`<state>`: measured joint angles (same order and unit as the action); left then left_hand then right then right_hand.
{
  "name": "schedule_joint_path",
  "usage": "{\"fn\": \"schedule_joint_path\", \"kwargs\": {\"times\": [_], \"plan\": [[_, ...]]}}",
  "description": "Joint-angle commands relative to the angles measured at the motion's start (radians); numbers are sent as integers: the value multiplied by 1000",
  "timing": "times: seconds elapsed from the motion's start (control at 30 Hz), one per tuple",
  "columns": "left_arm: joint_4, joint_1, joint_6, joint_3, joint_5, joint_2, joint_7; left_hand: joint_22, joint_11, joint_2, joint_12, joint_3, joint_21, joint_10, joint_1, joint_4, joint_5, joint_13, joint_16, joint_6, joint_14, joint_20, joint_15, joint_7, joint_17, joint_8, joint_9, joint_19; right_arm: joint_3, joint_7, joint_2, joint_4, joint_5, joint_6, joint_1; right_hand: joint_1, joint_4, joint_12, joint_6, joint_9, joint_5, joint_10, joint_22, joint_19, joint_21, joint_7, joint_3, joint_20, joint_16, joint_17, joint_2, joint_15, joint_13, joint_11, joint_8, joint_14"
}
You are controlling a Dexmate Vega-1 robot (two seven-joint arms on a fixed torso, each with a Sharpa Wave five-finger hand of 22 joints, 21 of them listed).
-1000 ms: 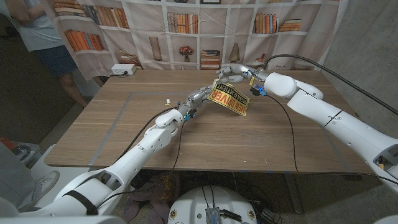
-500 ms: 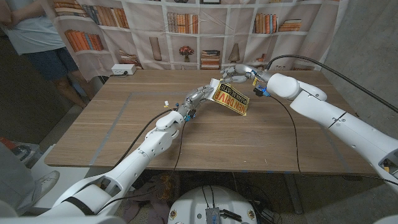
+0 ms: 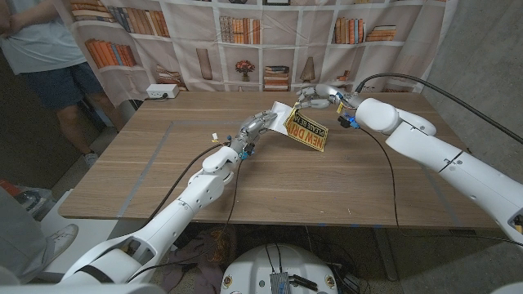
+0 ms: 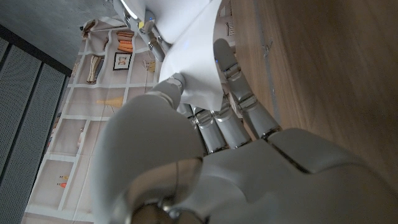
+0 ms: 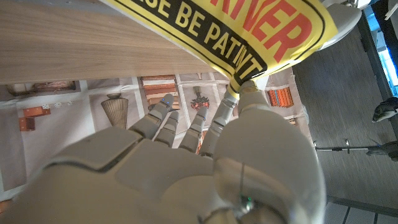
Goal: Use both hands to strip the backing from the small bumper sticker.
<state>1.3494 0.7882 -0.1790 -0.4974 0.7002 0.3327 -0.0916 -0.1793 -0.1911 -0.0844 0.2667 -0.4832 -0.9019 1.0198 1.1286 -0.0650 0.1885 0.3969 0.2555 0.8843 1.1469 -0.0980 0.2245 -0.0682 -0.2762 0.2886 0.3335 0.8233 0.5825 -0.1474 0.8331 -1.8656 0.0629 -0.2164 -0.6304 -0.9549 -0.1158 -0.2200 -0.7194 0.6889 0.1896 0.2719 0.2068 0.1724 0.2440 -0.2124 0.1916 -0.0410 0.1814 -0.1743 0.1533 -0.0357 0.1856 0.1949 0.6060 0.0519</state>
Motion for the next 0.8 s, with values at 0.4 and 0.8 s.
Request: {"fn": "schedule_joint_path", "kwargs": {"times": [0.4,0.8], "plan": [[41,25,-14,21,9,26,46,-2,-8,2,3,-6,-3,3,-5,-3,9,4,4,5,10,-86,7,-2,-3,2,1,5,-17,29,22,-37,-1,-61,-16,0,0,-1,-11,3,3,8,4,9,8,-1,-3,-115,2,-2,8,-166,3,2,-8,10],[54,34,-21,35,17,34,57,-3,-9,2,3,-7,-4,8,-7,-3,9,5,4,5,10,-86,7,-1,-2,2,0,4,-26,55,28,-41,-2,-99,-19,1,1,-1,-11,4,3,9,4,7,8,1,-4,-114,2,-2,9,-167,3,4,-10,9]]}}
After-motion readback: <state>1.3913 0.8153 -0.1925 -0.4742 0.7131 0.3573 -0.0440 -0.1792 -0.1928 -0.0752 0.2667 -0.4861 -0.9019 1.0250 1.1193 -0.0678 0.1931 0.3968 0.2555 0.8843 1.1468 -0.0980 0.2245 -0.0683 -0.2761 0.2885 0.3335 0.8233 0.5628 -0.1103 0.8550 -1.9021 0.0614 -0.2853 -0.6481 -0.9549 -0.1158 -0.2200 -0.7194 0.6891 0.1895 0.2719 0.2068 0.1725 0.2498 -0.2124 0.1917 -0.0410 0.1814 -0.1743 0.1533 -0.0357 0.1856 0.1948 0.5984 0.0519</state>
